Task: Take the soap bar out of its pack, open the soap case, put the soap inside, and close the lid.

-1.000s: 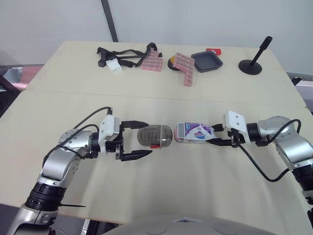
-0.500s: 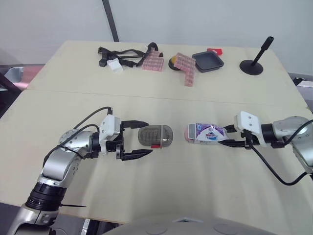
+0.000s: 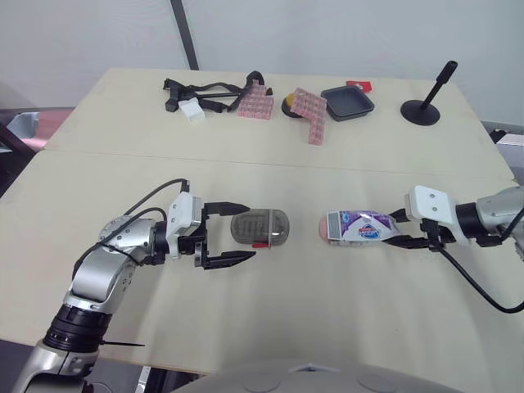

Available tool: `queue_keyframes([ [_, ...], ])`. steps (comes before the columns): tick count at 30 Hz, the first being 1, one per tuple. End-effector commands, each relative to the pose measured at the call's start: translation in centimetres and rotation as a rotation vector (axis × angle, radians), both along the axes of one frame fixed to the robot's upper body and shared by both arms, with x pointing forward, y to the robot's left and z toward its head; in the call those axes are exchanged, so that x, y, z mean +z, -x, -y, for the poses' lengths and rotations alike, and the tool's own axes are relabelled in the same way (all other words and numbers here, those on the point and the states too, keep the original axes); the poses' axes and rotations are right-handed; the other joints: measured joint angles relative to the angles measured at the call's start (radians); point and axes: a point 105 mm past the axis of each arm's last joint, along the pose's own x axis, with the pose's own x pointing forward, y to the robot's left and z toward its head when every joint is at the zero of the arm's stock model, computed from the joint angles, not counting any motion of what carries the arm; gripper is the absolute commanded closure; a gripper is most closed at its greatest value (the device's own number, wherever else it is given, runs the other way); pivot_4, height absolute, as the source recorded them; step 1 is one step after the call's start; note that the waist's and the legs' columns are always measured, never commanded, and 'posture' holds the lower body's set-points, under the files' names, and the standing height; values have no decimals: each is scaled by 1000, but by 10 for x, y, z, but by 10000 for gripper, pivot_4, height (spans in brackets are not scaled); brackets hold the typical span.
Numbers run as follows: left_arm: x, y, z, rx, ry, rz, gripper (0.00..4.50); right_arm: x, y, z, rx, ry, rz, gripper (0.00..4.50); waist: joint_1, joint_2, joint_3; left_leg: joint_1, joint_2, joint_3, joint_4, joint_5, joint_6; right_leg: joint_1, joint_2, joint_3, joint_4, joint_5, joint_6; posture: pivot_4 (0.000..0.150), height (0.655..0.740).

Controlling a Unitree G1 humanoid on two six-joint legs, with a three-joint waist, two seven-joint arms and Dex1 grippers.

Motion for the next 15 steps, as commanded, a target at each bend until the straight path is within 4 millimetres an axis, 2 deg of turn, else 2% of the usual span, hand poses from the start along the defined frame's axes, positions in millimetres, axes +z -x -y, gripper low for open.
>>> queue_keyframes([
  [1,7,1,2,-15,1,38,0,11,0,1,28,35,42,24711,0,0,0,0,0,0,0,0,0,0,0,0,0,0,0,1500,7398],
  [15,6,1,-1,-11,-8,38,0,15,-3,15,-10,82,50,24711,0,0,0,0,0,0,0,0,0,0,0,0,0,0,0,1500,7398],
])
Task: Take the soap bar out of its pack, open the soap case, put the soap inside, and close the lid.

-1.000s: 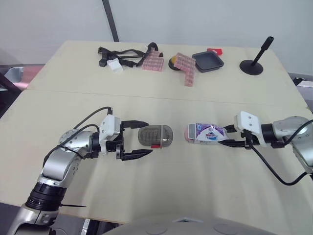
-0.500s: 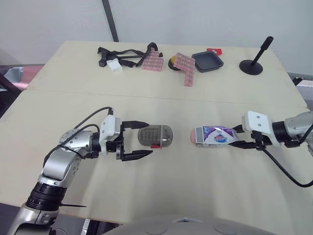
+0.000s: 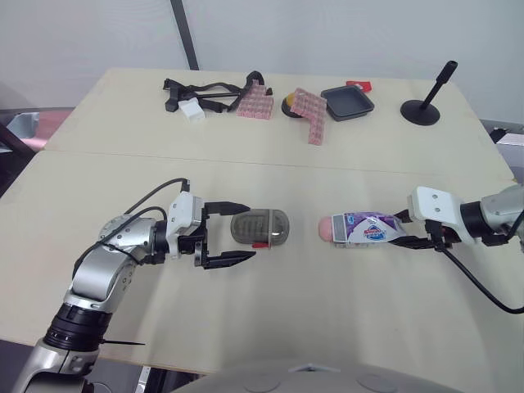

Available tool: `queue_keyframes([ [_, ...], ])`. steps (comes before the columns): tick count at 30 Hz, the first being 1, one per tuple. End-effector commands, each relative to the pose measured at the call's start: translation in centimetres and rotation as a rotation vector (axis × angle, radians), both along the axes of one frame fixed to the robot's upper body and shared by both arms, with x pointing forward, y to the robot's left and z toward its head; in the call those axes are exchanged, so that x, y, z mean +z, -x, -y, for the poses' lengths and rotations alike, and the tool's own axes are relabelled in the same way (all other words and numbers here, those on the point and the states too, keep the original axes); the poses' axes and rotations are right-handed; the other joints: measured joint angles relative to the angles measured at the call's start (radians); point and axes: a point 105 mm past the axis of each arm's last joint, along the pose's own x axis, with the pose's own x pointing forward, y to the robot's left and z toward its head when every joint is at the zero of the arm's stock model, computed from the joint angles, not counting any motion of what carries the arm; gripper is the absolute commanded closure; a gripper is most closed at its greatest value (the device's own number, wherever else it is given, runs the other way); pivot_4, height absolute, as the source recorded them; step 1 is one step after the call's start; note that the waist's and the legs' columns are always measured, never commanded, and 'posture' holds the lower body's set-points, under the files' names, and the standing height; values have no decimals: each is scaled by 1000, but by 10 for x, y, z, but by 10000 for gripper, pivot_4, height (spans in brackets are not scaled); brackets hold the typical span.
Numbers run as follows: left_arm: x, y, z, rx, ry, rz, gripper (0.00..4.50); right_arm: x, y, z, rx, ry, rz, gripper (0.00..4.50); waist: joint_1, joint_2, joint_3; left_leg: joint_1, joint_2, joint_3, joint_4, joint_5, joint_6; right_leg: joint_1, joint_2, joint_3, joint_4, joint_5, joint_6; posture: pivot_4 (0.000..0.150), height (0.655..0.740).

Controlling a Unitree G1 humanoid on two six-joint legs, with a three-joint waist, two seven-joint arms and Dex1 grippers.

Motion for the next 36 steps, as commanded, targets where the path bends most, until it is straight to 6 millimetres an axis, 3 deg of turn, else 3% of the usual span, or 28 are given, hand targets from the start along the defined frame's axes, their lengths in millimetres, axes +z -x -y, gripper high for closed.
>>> queue_keyframes([
  [1,5,1,-1,-9,-8,36,0,15,-2,6,-17,12,42,24711,0,0,0,0,0,0,0,0,0,0,0,0,0,0,0,1500,7398],
  [6,5,1,-1,-14,-9,36,0,21,0,17,-51,23,41,24711,3,0,0,0,0,0,0,0,0,0,0,0,0,0,0,1500,7398],
  [18,4,-1,0,-26,-16,38,0,39,24,65,-209,-37,30,24711,9,0,0,0,0,0,0,0,1,0,0,0,-1,0,0,1500,7398],
  [26,4,-2,1,-29,-13,39,0,40,24,86,-505,-267,74,24711,11,0,0,0,0,0,1,-1,1,0,0,-1,-1,0,-1,1500,7398],
  [30,4,-2,1,-27,-10,38,0,34,12,96,-755,-346,179,24711,8,1,-1,0,0,0,1,0,1,0,0,-1,-1,-1,-1,1500,7398],
  [36,7,-1,3,-29,8,42,0,14,1,89,-1054,-390,252,24711,9,3,-2,0,0,0,0,0,1,-1,0,0,0,-1,-1,1500,7398],
])
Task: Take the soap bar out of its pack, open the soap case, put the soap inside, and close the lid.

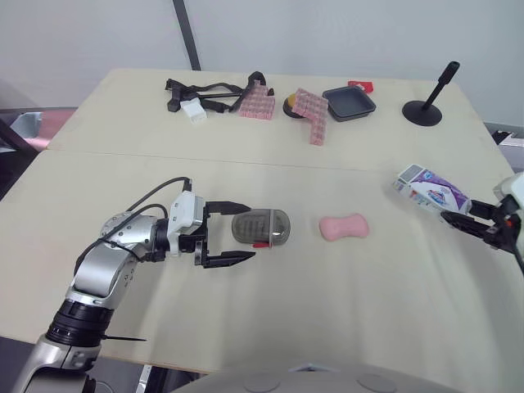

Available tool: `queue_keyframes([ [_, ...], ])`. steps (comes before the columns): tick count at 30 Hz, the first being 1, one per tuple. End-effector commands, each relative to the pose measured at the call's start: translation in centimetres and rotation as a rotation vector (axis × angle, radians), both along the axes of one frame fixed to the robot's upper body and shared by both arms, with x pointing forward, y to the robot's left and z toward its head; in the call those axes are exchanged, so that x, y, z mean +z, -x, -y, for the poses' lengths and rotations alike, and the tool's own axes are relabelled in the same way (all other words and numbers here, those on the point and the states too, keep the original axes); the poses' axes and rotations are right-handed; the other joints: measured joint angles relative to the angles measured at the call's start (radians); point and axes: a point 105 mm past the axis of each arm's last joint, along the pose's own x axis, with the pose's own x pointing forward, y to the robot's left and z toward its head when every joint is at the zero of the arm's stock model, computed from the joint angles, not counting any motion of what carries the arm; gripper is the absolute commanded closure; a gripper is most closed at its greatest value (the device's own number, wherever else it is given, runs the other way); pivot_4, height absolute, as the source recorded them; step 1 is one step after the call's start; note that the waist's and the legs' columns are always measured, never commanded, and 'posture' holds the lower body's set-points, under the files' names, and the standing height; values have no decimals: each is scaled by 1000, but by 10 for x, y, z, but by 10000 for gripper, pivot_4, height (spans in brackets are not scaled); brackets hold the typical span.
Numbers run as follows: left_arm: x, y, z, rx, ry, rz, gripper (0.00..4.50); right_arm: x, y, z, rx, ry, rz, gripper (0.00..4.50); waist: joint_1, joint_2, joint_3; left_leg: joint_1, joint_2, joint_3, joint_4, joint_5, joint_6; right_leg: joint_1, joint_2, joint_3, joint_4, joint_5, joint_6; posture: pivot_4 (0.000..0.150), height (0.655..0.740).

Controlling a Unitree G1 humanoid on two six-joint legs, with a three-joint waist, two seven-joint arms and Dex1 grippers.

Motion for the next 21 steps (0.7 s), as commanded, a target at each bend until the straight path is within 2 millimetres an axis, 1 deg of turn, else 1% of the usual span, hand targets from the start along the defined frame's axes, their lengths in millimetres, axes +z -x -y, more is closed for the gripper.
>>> queue_keyframes([
  [1,8,2,1,-12,25,29,0,6,-8,1,-210,-4,59,24711,-1,0,0,0,0,0,0,0,0,0,0,0,0,0,0,1500,7398],
  [3,8,1,1,-14,25,32,0,0,-9,-1,-340,-38,47,24711,0,1,0,0,0,0,0,0,-1,0,1,0,1,0,0,1500,7398],
  [6,8,-2,1,-10,25,39,0,-7,-8,-6,-461,-56,38,24711,2,2,-1,0,0,0,-1,4,-7,0,1,0,1,0,0,1500,7398],
  [10,9,-4,1,-11,26,46,0,-10,-11,-11,-598,-117,59,24711,-3,2,-1,1,-1,0,-2,5,-10,0,1,1,0,0,1,1500,7398],
  [11,9,-3,1,-13,27,46,0,-12,-12,-13,-635,-135,62,24711,-4,2,-1,2,-1,0,-4,6,-12,0,1,1,0,2,3,1500,7398],
  [14,9,-3,2,-14,30,46,0,-15,-13,-16,-682,-149,65,24711,-5,2,-1,3,-2,0,-8,8,-15,0,1,1,0,3,5,1500,7398],
  [21,19,0,3,-27,98,18,0,-17,-18,-22,-684,-159,64,24711,-5,2,-1,3,-4,-1,-12,9,-19,2,2,1,-2,3,6,1500,7398],
])
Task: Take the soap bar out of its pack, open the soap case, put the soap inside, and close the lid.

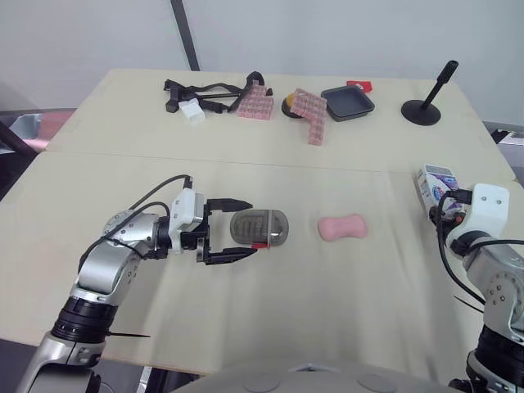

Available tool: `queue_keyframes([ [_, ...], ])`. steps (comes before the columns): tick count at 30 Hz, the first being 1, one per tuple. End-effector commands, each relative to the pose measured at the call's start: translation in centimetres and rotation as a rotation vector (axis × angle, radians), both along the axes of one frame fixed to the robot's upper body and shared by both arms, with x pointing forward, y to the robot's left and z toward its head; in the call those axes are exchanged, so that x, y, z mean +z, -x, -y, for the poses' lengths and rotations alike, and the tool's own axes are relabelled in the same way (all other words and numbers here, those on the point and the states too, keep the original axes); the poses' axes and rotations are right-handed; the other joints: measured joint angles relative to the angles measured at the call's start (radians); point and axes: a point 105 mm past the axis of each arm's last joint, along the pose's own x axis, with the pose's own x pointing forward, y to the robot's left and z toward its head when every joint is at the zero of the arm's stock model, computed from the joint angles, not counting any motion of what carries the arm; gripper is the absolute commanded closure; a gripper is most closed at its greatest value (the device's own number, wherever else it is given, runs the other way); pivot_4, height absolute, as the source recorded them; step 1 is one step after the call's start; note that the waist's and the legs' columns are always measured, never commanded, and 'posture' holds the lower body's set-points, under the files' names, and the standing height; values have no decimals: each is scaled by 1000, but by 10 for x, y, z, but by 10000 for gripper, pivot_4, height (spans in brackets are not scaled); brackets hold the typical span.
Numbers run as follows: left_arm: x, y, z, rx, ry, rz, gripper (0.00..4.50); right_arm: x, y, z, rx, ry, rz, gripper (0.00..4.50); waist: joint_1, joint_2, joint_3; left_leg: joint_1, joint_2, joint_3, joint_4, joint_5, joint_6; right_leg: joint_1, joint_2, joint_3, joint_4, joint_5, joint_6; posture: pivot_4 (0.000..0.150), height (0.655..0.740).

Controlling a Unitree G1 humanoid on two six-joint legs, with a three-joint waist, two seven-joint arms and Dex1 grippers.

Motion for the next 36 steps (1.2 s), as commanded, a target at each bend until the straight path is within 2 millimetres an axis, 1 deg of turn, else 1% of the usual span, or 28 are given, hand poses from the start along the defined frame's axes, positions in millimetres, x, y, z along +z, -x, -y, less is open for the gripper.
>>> queue_keyframes([
  [1,15,3,0,-14,52,20,0,11,-1,1,-17,30,43,24711,0,0,0,0,0,0,-1,0,-1,1,0,0,0,0,0,1500,7398],
  [5,17,1,-1,-4,66,11,0,14,-3,4,-10,62,54,24711,-1,0,0,3,0,0,-6,2,-3,4,0,0,-1,0,0,1500,7398],
  [16,14,2,0,-9,38,25,0,10,-5,7,-6,16,53,24711,-2,0,0,8,0,0,-12,3,-5,9,1,0,-5,0,0,1500,7398],
  [19,13,2,0,-7,35,26,0,11,-6,7,-1,22,52,16518,-2,0,0,8,0,0,-13,3,-5,9,1,0,-5,0,0,1500,7398],
  [22,12,2,0,-3,32,28,0,12,-6,7,6,25,52,6082,-3,0,0,8,0,0,-13,3,-5,9,1,0,-5,0,0,1500,7398],
  [24,12,2,1,-1,31,28,0,13,-6,7,15,36,53,145,-3,0,0,8,0,0,-13,3,-5,9,1,0,-5,0,0,1500,7398],
  [27,11,2,1,-1,30,28,0,17,-6,6,31,60,59,145,-3,0,0,8,0,0,-13,3,-5,10,1,0,-5,0,0,1500,7398],
  [31,11,2,1,-1,27,28,0,30,-7,4,99,157,80,145,-2,0,0,8,0,0,-13,3,-5,10,1,0,-6,0,0,1500,7398],
  [32,11,2,1,-1,26,28,0,36,-8,4,127,202,89,145,-2,0,0,9,0,0,-13,3,-5,10,1,0,-6,0,0,1500,7398],
  [35,10,2,0,1,21,29,0,67,-13,-4,293,351,188,145,-3,0,0,10,0,-1,-14,3,-6,13,1,-1,-8,0,0,1500,7398],
  [36,9,2,0,1,20,29,0,75,-15,-10,362,346,239,145,-4,0,0,12,0,-1,-15,3,-6,14,1,-1,-9,0,0,1500,7398],
])
